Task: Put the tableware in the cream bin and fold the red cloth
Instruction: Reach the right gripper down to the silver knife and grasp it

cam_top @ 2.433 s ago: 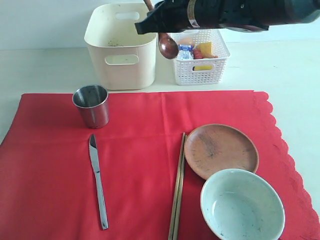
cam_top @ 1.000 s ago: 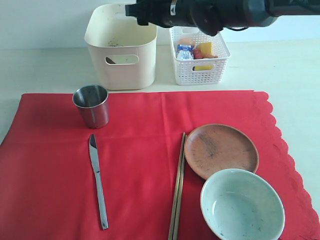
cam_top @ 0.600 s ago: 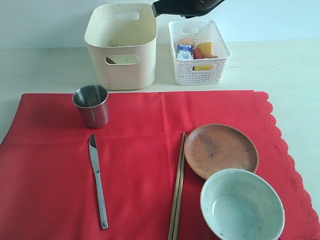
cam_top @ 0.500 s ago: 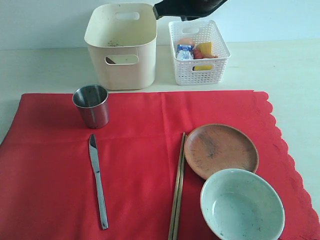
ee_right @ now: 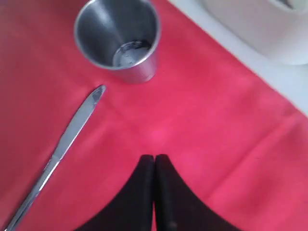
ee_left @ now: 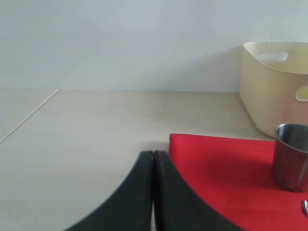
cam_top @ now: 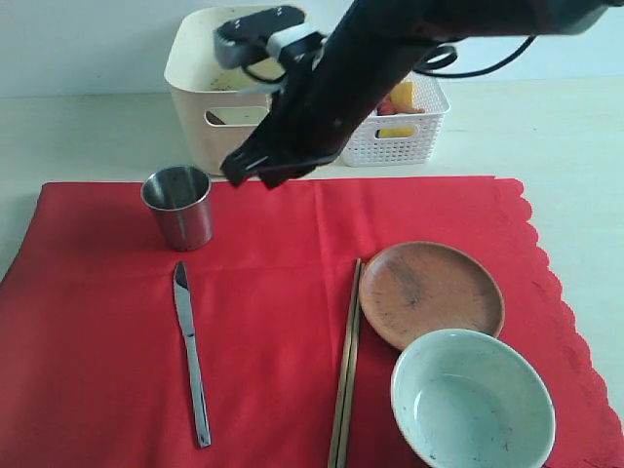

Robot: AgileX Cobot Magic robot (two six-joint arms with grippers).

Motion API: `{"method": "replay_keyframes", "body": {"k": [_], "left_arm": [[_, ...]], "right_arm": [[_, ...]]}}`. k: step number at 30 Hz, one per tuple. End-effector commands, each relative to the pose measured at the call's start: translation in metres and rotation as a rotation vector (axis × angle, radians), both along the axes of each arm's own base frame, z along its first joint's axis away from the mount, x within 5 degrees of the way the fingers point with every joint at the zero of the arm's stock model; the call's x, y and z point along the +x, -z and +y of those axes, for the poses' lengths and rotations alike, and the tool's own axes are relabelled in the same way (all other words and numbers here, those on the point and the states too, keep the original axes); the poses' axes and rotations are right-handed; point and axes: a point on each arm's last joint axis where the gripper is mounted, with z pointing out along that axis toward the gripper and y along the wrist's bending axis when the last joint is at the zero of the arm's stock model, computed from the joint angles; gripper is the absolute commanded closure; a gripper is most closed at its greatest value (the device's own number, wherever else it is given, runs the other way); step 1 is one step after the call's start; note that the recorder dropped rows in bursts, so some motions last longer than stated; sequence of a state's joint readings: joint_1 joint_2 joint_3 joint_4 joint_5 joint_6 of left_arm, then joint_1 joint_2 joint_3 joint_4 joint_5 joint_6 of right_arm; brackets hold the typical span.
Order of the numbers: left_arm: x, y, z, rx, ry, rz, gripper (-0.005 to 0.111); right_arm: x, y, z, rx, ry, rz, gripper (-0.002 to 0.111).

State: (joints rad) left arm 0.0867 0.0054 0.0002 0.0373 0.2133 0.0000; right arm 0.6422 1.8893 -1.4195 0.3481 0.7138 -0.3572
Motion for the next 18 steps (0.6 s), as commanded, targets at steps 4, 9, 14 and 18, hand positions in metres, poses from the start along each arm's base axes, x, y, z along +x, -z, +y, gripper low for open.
{"method": "replay_keyframes", "body": {"k": [4, 9, 14, 18], "left_arm": [[0.0, -0.001, 0.0, -0.007, -0.001, -0.009, 0.107], [0.0, -0.001, 0.0, -0.007, -0.001, -0.009, 0.107], [0.0, -0.001, 0.0, -0.007, -0.001, -0.009, 0.107], [0.0, -0.001, 0.0, -0.007, -0.001, -0.009, 0.107]], "right_arm": [[-0.049, 0.022, 0.051, -0.027, -0.172, 0.031, 0.108], [-0.075, 0.044, 0.076, -0.079, -0.238, 0.053, 0.108], [-0.09, 0.072, 0.091, -0.212, -0.158, 0.019, 0.099], [-0.097, 0.091, 0.097, -0.271, -0.091, 0.011, 0.074]]}}
